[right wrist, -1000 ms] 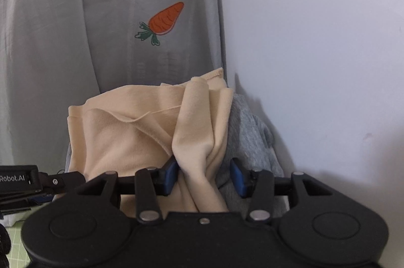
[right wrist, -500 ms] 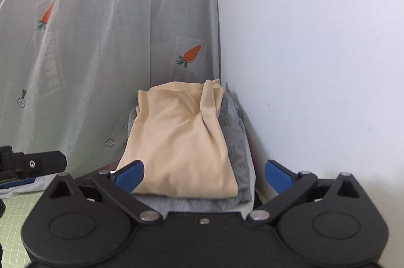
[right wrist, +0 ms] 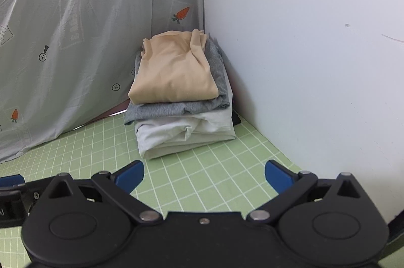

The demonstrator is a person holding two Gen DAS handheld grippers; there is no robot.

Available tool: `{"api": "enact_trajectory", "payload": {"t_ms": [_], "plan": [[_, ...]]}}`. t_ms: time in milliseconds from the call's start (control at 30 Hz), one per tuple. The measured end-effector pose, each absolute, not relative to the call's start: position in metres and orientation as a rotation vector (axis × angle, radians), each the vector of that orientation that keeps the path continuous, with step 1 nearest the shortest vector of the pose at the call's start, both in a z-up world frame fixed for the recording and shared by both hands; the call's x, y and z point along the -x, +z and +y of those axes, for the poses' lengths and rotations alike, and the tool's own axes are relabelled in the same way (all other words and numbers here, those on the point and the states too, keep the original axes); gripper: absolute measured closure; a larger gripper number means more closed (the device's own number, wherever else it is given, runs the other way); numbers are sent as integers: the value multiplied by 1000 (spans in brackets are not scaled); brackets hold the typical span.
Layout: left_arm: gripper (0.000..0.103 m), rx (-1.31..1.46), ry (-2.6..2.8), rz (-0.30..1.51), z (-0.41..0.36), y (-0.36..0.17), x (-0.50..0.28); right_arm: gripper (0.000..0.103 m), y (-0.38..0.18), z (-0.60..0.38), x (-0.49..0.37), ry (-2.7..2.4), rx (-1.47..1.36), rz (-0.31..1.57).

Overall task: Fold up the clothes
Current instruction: 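Lower the bundle onto the folded clothes stack and open both tools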

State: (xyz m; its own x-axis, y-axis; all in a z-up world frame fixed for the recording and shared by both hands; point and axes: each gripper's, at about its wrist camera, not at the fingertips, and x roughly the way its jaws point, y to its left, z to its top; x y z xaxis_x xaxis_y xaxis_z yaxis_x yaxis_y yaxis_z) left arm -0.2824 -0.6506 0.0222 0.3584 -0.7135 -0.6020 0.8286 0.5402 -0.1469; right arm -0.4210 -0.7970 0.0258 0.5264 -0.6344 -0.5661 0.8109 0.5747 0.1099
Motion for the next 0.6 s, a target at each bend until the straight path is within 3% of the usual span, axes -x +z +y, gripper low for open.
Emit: {"api": "enact_trajectory", "payload": {"t_ms": [600], "plan": [[0,-201,-1032,622,-638,30,302,0,23,-755,447,-907,-373,521]]}}
